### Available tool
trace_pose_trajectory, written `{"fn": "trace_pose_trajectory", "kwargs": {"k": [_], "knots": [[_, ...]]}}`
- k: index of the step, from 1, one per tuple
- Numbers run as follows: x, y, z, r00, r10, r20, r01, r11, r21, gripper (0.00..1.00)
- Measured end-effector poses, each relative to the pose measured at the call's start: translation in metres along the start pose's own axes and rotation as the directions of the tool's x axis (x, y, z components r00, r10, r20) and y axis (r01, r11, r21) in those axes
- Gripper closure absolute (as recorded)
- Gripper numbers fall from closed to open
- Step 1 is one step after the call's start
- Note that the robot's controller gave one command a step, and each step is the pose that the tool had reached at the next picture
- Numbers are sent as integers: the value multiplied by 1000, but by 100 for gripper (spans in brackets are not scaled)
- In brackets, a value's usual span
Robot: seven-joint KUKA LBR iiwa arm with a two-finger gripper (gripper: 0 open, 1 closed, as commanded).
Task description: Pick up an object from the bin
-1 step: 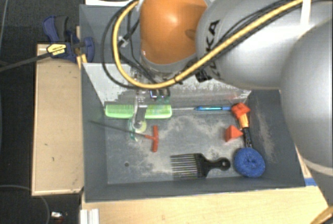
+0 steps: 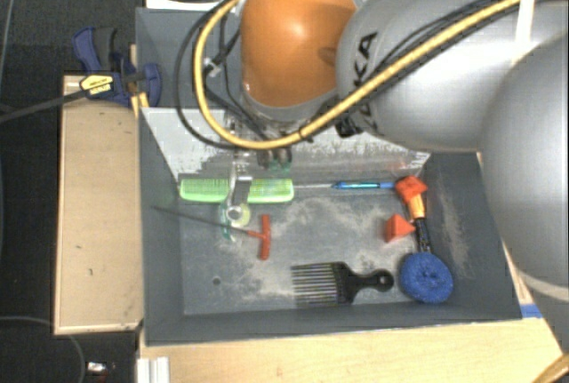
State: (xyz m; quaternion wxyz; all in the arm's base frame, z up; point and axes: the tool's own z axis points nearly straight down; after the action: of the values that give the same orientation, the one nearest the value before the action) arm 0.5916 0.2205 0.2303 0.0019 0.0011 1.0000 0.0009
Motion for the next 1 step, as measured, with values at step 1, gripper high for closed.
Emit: {"fn": "trace_pose_trajectory", "kwargs": {"k": [1], "knots": [[1,-51,114,994,-106,4,106,994,-1,0]]}}
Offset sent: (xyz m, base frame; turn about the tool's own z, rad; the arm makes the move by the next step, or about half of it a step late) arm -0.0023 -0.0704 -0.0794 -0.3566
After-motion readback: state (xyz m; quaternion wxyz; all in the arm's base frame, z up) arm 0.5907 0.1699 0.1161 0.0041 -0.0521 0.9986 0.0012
